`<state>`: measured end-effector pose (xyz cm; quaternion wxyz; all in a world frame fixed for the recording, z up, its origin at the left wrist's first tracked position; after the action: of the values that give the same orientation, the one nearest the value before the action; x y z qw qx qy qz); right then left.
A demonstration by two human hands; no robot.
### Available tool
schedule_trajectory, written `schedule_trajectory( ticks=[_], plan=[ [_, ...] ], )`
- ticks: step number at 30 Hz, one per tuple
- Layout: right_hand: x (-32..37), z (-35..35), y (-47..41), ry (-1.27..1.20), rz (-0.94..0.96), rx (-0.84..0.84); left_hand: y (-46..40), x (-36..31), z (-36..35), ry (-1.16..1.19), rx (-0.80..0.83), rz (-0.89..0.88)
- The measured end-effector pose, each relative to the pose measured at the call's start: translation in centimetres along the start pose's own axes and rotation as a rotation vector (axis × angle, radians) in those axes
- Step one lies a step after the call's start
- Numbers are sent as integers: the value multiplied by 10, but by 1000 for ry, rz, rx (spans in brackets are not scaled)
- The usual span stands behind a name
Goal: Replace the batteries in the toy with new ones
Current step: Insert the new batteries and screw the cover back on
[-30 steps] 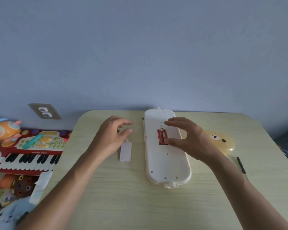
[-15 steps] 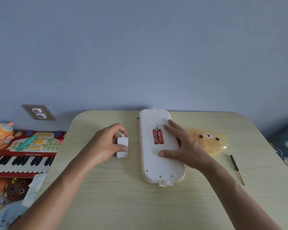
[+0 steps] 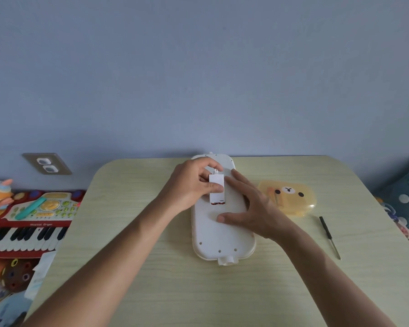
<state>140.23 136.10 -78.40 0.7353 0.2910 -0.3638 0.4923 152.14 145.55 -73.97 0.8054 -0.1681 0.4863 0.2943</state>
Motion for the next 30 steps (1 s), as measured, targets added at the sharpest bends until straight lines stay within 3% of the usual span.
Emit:
schedule_trajectory(
  ticks=[15, 20, 30],
  plan=[
    [-1, -1, 0, 22, 17, 13, 2, 0, -3, -181, -35, -47],
    [1, -1, 1, 21, 15, 11, 5, -9, 0, -298, -80, -165],
    [1, 0, 2, 42, 12, 2, 9, -3, -1, -339, -130, -197]
  ],
)
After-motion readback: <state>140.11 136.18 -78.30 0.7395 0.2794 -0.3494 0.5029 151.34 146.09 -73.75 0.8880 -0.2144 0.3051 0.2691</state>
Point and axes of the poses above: each hand's wrist, its own y-axis away from the middle knuckle, its own z-axis out of the back of the hand, x = y × z, the point moved 10 cm from there along -y, towards the middle knuckle, and after that the axes turned 2 degrees about z, right-handed, at the moved point
